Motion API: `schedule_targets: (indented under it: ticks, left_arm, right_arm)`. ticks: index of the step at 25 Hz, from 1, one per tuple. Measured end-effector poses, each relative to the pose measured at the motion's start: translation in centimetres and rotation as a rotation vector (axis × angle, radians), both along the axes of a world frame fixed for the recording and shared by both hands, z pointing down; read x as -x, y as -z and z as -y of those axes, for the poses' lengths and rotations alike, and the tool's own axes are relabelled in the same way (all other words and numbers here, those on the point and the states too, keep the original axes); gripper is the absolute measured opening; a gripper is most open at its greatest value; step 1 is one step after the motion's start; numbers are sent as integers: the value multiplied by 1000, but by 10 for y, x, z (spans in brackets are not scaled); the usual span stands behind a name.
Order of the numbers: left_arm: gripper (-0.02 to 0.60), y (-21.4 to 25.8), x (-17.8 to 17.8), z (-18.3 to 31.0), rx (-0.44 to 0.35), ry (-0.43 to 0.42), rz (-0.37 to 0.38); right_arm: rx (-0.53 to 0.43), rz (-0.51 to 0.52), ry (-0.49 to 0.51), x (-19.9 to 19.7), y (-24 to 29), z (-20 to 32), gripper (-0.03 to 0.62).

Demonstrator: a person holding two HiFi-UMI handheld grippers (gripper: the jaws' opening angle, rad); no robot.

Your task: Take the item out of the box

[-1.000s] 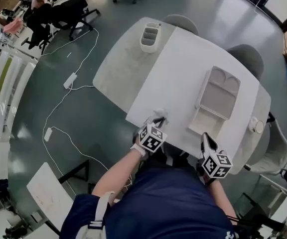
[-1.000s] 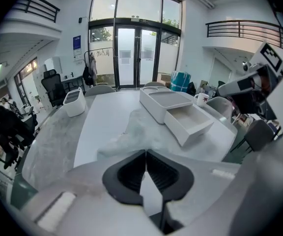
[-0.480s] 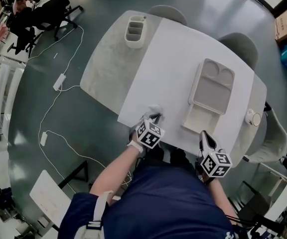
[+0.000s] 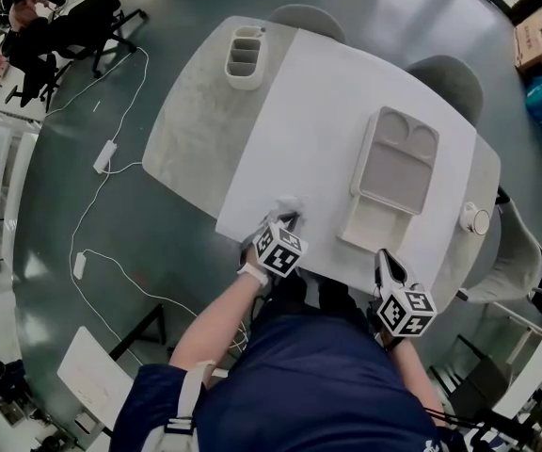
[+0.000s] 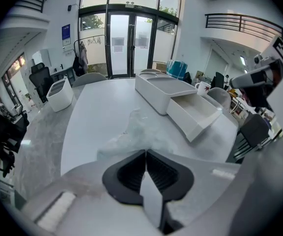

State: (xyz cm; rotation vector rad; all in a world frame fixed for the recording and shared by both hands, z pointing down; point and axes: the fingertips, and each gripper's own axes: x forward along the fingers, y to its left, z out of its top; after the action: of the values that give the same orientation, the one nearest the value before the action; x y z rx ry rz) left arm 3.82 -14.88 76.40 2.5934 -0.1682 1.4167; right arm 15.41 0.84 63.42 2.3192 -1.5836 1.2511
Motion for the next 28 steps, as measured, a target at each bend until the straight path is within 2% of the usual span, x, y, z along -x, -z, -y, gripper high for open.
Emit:
schedule_targets:
  ticks: [17,23,28]
  left_arm:
    - [14,-28,-11,-9,34,-23,112]
    - [17,-46,-3,-13,55,-30,173]
    - [21,-51,-2,-14,60,-33,187]
  right_arm:
    - [35,-9,-14,-9,-2,-15,2]
    - [40,-9,-21,-11,-1,-18,2]
    - [41,-11,-20,-10,-1,-19,2]
